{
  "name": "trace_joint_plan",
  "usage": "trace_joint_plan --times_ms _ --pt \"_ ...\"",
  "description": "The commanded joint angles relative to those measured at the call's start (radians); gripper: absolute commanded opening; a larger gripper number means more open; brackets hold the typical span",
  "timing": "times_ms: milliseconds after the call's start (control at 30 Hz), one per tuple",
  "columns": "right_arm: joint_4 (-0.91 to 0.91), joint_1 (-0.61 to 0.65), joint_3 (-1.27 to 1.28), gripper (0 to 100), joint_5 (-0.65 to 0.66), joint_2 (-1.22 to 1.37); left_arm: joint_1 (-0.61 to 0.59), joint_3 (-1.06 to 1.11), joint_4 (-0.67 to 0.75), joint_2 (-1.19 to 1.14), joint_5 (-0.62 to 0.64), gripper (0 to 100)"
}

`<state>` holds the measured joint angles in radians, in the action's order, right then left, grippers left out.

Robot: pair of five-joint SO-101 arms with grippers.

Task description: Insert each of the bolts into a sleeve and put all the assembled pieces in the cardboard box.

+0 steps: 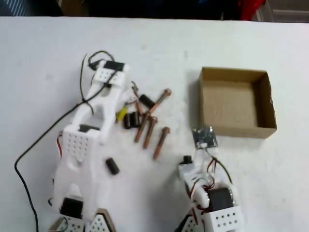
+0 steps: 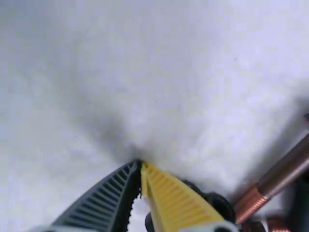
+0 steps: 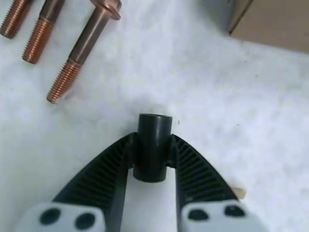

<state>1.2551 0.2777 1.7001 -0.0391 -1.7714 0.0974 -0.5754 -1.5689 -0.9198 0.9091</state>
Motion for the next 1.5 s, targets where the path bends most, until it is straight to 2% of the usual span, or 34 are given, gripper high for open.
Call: trace_joint_plan --times_ms 0,100,267,433,667,800,1033,1167,1333,1467 --pt "0.004 -0.008 -0.008 1.8 -0.011 -0.012 -0.047 -0.051 0.020 0.010 0.008 2" --pt "0.004 -0.008 -0.008 1.8 -0.011 -0.012 -0.044 -0.077 -0.092 0.091 -0.018 2" --pt "0.004 -0.008 -0.008 1.8 -0.011 -0.012 -0.047 -0.086 -0.216 0.223 -0.207 2" --pt "0.004 -0.008 -0.008 1.8 -0.011 -0.012 -0.053 0.087 -0.216 0.417 -0.390 2" --pt "0.004 -0.008 -0.008 1.8 -0.011 -0.012 -0.058 0.354 -0.216 0.812 -0.525 2" --pt "0.004 -0.008 -0.008 1.8 -0.011 -0.012 -0.059 0.540 -0.215 1.050 -0.577 2" --pt "0.004 -0.008 -0.008 1.8 -0.011 -0.012 -0.064 0.829 -0.184 1.402 -0.577 3" --pt "0.004 -0.008 -0.008 1.8 -0.011 -0.012 -0.140 0.936 -0.138 1.557 -0.583 3" --pt "0.004 -0.008 -0.008 1.8 -0.011 -0.012 -0.213 1.100 -0.083 1.673 -0.787 2" --pt "0.004 -0.008 -0.008 1.8 -0.011 -0.012 -0.271 1.197 -0.020 1.716 -0.844 2"
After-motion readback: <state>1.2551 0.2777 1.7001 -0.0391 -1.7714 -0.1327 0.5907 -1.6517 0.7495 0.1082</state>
